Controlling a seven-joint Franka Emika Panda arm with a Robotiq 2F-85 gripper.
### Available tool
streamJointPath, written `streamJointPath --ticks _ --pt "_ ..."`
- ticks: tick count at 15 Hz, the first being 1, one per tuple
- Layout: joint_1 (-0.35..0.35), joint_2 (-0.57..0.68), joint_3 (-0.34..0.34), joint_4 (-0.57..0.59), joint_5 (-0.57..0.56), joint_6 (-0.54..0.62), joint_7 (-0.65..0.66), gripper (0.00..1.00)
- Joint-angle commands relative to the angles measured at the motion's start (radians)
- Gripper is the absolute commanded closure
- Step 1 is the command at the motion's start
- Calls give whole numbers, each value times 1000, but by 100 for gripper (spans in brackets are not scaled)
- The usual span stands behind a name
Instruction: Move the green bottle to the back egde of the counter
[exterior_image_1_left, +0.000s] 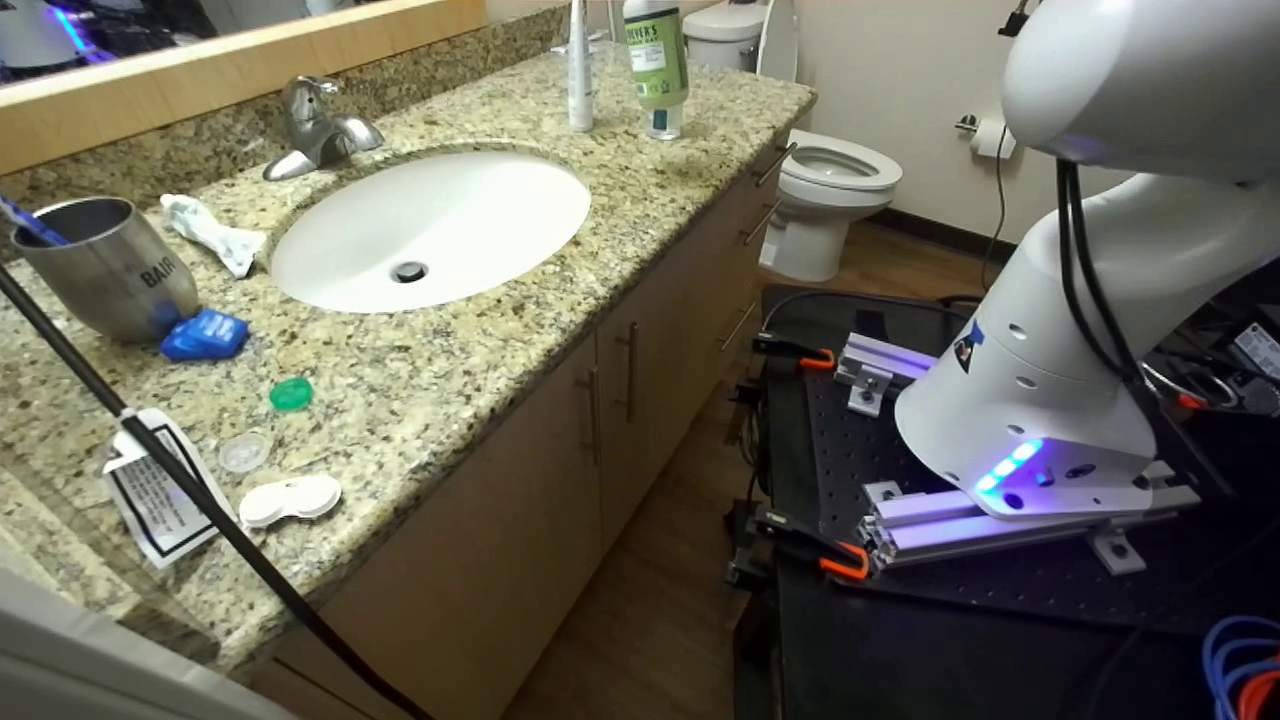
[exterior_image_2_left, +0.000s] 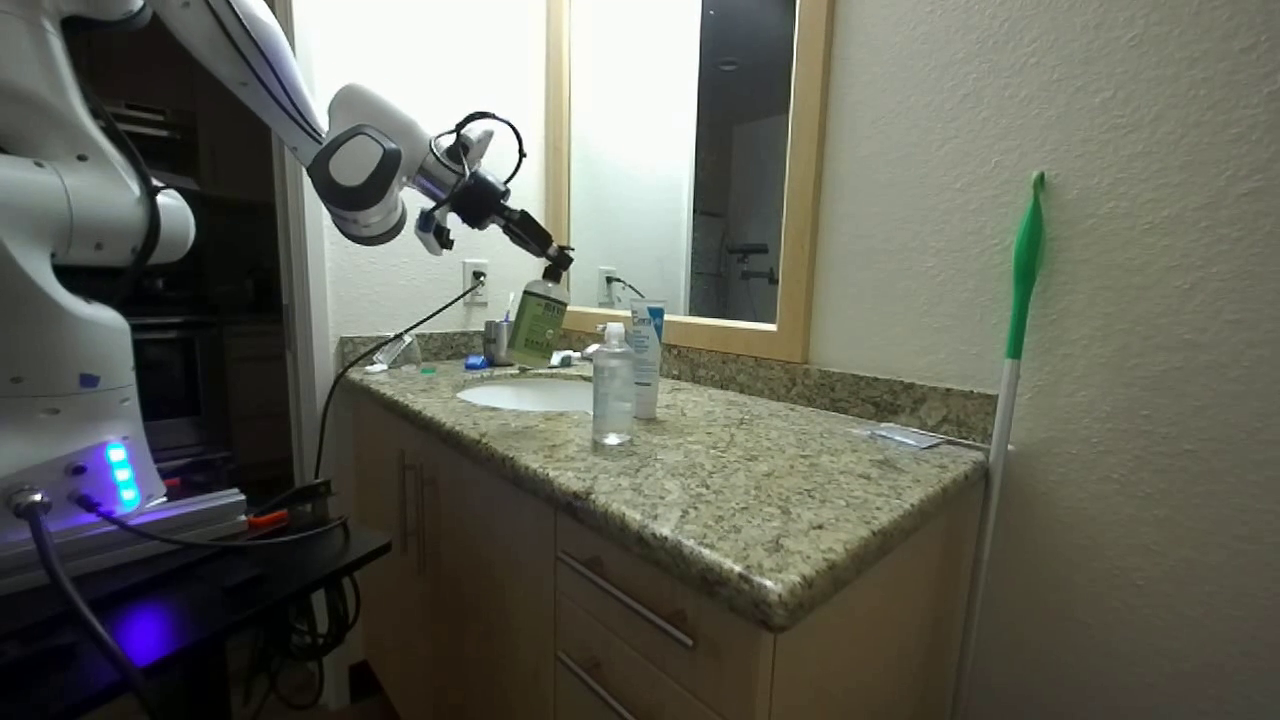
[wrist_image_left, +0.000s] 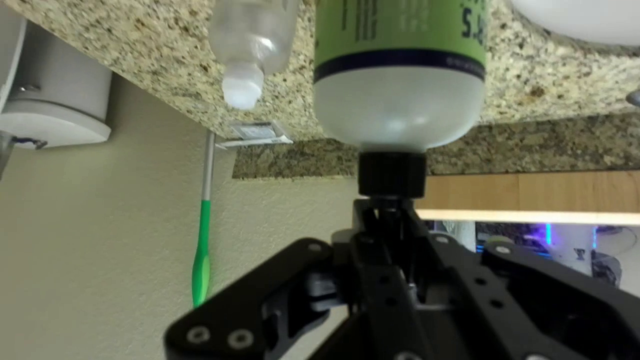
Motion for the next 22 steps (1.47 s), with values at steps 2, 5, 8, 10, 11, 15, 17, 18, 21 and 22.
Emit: streamJointPath --ticks 2,5,8,10,11,15,17,18,21,22 --pt "-107 11 109 -2 27 1 -4 86" --pt "-156 10 169 -2 43 1 -4 96" --pt "-205 -78 230 50 75 5 19 96" --pt "-214 -84 237 76 86 5 33 96" --pt "-215 -96 249 81 102 4 48 96" --pt "-279 -92 312 40 163 2 67 96" --pt "-214 -47 256 69 143 -26 50 86" --pt "-214 -39 253 67 143 -58 50 86" --pt "-318 -111 360 46 189 23 101 96" --pt "-350 -117 402 38 213 84 118 96"
